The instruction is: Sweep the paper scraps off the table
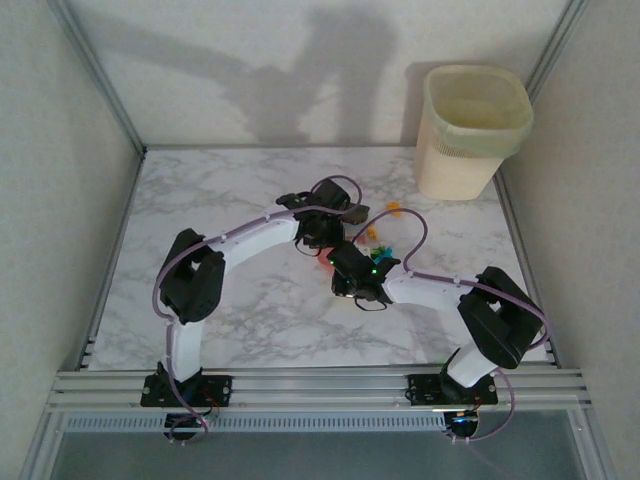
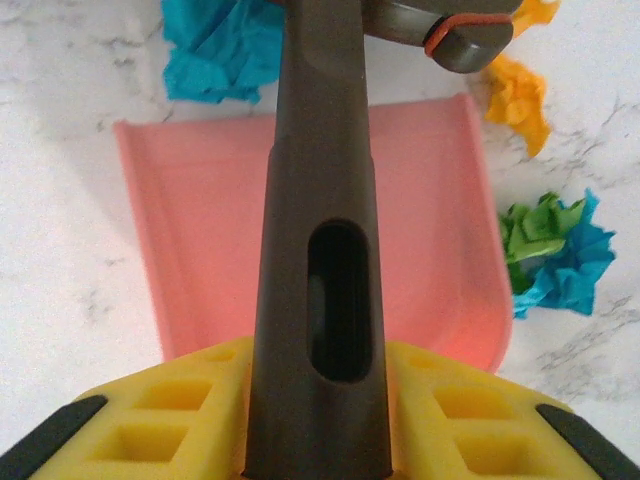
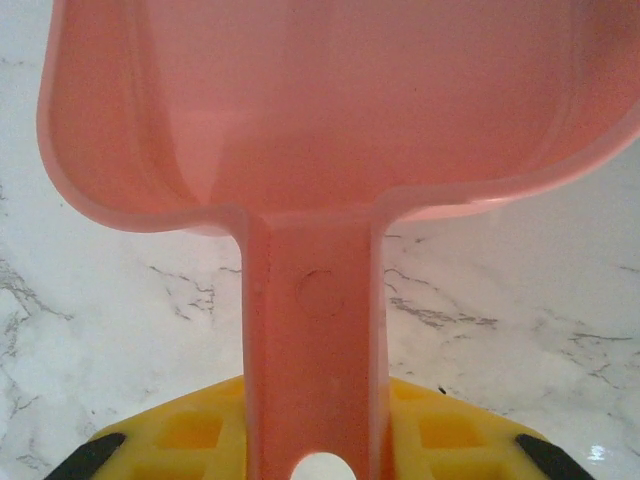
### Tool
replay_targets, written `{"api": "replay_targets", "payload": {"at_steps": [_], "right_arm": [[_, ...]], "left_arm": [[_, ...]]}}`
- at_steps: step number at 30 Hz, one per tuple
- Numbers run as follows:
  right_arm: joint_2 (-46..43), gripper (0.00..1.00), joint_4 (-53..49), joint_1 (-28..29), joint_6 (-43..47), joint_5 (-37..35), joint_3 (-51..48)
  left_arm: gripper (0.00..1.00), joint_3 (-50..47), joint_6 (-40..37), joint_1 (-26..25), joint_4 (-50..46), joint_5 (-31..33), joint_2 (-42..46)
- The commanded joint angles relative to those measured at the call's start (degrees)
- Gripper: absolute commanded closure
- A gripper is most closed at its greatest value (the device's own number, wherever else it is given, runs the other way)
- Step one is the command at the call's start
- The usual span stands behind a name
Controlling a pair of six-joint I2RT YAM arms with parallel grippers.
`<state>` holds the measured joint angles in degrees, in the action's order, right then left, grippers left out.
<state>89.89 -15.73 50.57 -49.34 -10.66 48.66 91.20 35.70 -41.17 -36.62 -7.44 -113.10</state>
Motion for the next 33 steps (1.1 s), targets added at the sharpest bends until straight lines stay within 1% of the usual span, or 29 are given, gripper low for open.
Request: {"api": "replay_targets", "payload": {"at_steps": [1, 7, 14, 22, 26, 29, 33], "right_arm": [[0.9, 1.00, -1.3, 0.4, -0.7, -1.9, -0.1], [2.5, 1.00, -0.8, 0.3, 1.0, -2.1, 0.7], [5.0, 1.00, 0.5, 0.3, 3.3, -1.8, 1.7], [8.0, 1.00, 3.2, 0.4, 9.0, -2.4, 2.6], [10.6, 1.00, 3.7, 0.3, 11.4, -0.1, 4.3], [12.1, 1.00, 3.0, 0.2, 11.6, -0.1, 5.6], [12.2, 1.00, 5.3, 0.2, 12.0, 0.8, 4.8]], "left_arm": [[1.00, -3.8, 0.2, -0.1, -2.0, 0.3, 5.2], [1.00, -12.2, 1.3, -0.1, 1.0, -3.0, 12.0], [1.00, -20.0, 2.3, -0.1, 2.2, -3.8, 19.4], [1.00, -26.5, 3.1, -0.1, 2.6, -4.8, 28.6], [1.00, -29.5, 3.2, 0.0, 3.0, -5.2, 32.1], [1.00, -31.3, 3.2, 0.2, 3.1, -5.2, 34.4], [1.00, -32.5, 3.7, 0.8, 3.2, -4.6, 37.1]]}}
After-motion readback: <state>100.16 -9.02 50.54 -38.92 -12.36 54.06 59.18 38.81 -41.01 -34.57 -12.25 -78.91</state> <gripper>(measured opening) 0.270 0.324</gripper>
